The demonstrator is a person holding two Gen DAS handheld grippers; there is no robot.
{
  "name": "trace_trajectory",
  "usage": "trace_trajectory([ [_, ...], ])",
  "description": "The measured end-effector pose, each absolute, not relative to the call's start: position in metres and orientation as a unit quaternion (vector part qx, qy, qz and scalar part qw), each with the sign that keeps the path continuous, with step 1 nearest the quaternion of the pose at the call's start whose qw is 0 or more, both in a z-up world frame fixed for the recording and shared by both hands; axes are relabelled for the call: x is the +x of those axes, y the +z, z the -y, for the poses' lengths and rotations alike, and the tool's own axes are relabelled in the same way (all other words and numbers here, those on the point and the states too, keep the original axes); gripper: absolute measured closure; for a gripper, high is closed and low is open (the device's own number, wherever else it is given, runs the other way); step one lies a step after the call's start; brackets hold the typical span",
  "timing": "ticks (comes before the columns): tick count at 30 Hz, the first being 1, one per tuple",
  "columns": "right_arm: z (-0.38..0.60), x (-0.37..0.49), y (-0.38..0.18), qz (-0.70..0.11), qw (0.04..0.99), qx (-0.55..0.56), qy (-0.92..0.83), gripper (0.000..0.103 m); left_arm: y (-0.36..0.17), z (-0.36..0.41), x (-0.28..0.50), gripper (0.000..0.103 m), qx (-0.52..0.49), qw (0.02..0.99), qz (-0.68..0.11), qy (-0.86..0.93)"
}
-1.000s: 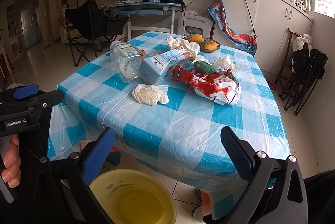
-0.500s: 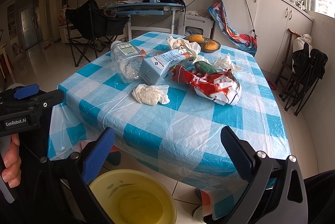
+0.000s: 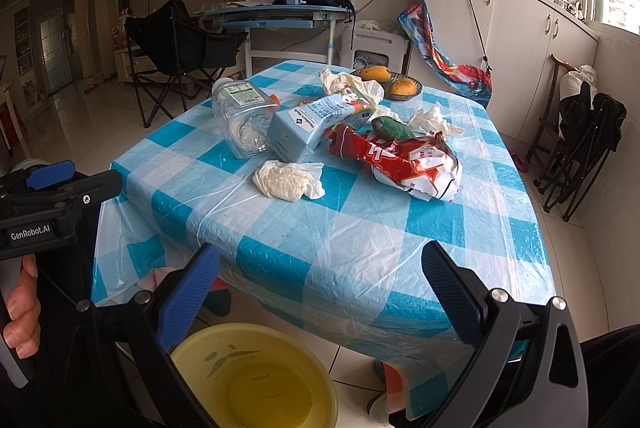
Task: Collect trash
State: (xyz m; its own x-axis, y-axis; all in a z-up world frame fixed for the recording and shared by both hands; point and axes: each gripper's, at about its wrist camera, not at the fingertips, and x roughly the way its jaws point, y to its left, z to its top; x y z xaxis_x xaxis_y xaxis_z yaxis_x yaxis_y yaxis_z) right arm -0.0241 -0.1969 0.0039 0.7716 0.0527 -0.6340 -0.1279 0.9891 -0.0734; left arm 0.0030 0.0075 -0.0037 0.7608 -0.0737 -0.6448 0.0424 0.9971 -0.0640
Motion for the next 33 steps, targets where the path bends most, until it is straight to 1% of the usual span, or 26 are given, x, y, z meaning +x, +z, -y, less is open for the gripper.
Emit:
trace_trajectory([
  [28,0.1963,-0.0239,0.0037,-0.334,0.94,-0.055,0.049,0.006,-0.0029,-0.008,0.0032,0.007,-0.024,0.938,-0.344,-0.031],
  [33,0.1916,-0.0213,0.0048,-0.332,0.941,-0.038,0.055,0.006,0.0042,-0.0129,-0.0006,0.007,-0.042,0.941,-0.334,-0.032],
])
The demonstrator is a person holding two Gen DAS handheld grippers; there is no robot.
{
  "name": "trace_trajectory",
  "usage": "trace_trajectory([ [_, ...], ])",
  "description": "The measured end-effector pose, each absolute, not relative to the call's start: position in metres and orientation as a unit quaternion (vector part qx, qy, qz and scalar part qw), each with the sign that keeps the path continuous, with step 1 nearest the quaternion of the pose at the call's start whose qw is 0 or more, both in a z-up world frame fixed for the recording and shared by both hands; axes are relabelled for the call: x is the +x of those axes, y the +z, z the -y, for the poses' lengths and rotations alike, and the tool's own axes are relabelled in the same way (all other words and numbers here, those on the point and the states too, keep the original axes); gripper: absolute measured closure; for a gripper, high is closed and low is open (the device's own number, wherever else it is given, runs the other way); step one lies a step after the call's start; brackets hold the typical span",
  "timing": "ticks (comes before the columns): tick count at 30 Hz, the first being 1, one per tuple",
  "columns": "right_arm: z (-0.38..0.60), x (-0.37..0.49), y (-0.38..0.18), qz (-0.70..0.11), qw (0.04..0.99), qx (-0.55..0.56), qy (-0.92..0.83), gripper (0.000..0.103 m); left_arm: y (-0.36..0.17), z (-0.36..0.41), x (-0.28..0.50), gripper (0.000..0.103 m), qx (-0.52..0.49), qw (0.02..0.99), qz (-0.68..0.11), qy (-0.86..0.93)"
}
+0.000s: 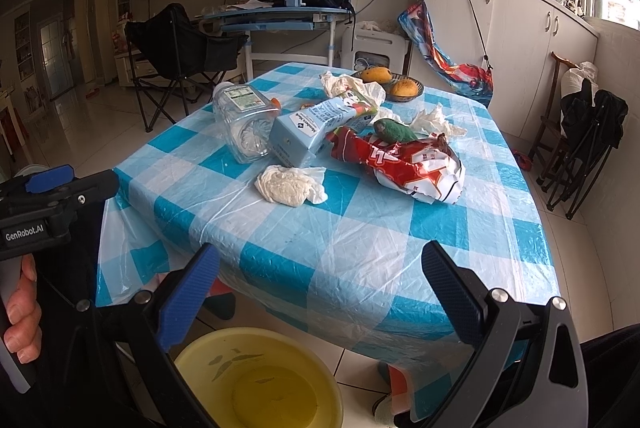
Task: Collect trash
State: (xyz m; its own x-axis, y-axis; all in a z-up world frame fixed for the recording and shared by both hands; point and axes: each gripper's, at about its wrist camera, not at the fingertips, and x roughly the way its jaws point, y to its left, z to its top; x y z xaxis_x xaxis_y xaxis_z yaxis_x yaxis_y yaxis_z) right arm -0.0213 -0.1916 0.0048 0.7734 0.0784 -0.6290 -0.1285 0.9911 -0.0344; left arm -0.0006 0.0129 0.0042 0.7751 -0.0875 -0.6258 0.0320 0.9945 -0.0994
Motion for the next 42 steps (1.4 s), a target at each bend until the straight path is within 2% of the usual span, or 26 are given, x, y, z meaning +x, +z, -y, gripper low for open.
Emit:
trace_trajectory([
  [6,0.191,-0.006,0.01,-0.337,0.939,-0.024,0.064,0.006,0.026,-0.033,0.005,0.007,-0.112,0.941,-0.318,-0.039],
  [13,0.194,0.016,0.008,-0.344,0.935,-0.014,0.082,0.007,0.03,-0.024,0.041,0.007,-0.146,0.926,-0.343,-0.055],
  [16,0.195,0.033,0.003,-0.358,0.929,0.002,0.09,0.012,0.034,-0.012,0.065,0.007,-0.151,0.922,-0.35,-0.06],
  [18,0.192,0.043,-0.001,-0.37,0.924,0.009,0.097,0.023,0.035,-0.001,0.082,0.007,-0.152,0.92,-0.356,-0.06],
  [25,0.182,0.055,-0.017,-0.382,0.919,-0.002,0.1,0.026,0.031,0.037,0.149,0.007,-0.123,0.907,-0.403,-0.013],
  [30,0.181,0.058,-0.022,-0.388,0.917,-0.013,0.095,0.035,0.006,0.05,0.183,0.009,-0.1,0.891,-0.443,0.021],
  [33,0.179,0.06,-0.026,-0.393,0.915,-0.022,0.093,0.04,0.003,0.053,0.19,0.01,-0.1,0.893,-0.438,0.022],
  [36,0.177,0.061,-0.027,-0.388,0.917,-0.029,0.091,0.043,0.002,0.058,0.197,0.016,-0.102,0.892,-0.441,0.009],
  [37,0.176,0.061,-0.027,-0.386,0.917,-0.033,0.09,0.045,0.003,0.059,0.198,0.022,-0.103,0.892,-0.441,0.001],
  [40,0.172,0.06,-0.025,-0.382,0.919,-0.046,0.089,0.056,0.005,0.059,0.197,0.037,-0.104,0.891,-0.441,-0.031],
  [42,0.171,0.059,-0.025,-0.381,0.919,-0.051,0.087,0.065,0.005,0.053,0.194,0.041,-0.11,0.889,-0.441,-0.048],
])
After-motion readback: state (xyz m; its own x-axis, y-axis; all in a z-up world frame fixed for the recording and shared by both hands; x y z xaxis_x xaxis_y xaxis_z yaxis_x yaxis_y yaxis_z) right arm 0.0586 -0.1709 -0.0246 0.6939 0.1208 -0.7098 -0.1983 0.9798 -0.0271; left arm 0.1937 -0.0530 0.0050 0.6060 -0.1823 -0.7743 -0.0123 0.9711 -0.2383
